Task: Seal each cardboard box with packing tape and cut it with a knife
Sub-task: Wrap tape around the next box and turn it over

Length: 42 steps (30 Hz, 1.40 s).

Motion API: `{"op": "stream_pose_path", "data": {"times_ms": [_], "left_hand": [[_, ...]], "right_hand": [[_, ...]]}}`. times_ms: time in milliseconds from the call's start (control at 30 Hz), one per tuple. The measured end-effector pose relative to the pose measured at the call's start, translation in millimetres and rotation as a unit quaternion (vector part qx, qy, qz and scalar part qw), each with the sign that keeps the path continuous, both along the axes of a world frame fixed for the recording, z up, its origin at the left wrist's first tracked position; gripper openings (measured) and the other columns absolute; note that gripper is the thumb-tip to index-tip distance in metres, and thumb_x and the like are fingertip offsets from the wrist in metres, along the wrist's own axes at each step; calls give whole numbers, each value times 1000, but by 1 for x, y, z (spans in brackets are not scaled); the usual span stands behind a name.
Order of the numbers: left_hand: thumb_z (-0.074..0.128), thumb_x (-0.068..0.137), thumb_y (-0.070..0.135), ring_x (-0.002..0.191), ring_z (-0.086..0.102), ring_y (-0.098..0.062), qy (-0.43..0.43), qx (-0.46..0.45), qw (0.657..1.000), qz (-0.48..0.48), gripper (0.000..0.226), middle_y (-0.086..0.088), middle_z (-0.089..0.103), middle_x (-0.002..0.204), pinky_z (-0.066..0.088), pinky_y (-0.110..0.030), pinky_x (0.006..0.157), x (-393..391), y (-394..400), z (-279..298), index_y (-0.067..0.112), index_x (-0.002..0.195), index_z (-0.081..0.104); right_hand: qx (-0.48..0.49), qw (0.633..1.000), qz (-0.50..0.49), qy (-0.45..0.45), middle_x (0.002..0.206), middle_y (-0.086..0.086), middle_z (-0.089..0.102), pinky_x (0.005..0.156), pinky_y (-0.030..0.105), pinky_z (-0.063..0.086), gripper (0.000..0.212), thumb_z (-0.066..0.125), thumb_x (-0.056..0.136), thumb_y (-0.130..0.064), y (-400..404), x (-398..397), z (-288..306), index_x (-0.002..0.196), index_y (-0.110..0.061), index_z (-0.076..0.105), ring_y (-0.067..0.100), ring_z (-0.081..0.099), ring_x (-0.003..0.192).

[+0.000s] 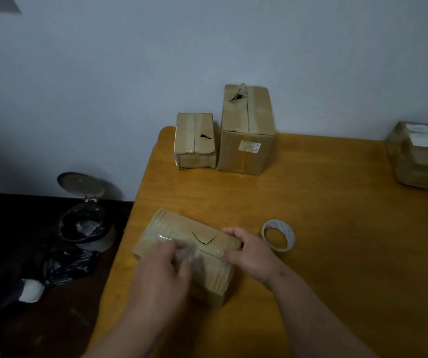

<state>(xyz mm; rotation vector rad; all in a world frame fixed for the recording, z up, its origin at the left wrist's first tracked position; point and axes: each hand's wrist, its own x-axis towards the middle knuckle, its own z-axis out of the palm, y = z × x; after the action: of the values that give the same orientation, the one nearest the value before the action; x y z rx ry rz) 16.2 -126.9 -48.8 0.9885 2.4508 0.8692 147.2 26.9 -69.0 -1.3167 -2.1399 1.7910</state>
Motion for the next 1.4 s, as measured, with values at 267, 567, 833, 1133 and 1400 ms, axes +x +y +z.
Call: {"op": "stream_pose_path", "data": {"times_ms": [267,567,833,1133,1400], "left_hand": [[40,87,70,144,15,-24,122,-188,967,-123,66,7,28,156,28,-49,114,-59,59,-22,44,148,30],[26,55,97,121,31,-27,170,-278,940,-100,86,3,43,126,38,-46,94,-67,57,-19,42,115,52],[50,60,88,104,39,-16,63,-288,937,-186,67,7,48,105,39,-35,85,-80,68,-20,34,98,40],[59,69,79,104,36,-15,41,-273,942,-191,55,8,47,103,37,-33,84,-81,72,-19,34,96,41],[59,66,81,101,36,-15,32,-289,942,-166,53,9,45,99,37,-34,84,-78,71,-21,37,89,39]], "right_hand": [[69,987,1,-144,121,-3,57,87,38,51,62,57,77,-66,3,-38,-10,126,-27,55,19,57,107],[69,983,14,-171,117,-4,53,76,29,45,45,66,75,-54,2,-47,-5,112,-30,57,16,54,101],[44,988,-21,-149,112,-2,59,69,26,43,40,70,76,-45,-1,-47,0,111,-26,61,15,56,99],[56,991,-30,-122,120,0,54,76,26,41,38,70,80,-39,-4,-46,-4,114,-23,61,18,56,105],[79,991,3,-111,114,-5,45,77,26,39,34,68,84,-40,-2,-44,-7,113,-26,58,13,48,98]]}}
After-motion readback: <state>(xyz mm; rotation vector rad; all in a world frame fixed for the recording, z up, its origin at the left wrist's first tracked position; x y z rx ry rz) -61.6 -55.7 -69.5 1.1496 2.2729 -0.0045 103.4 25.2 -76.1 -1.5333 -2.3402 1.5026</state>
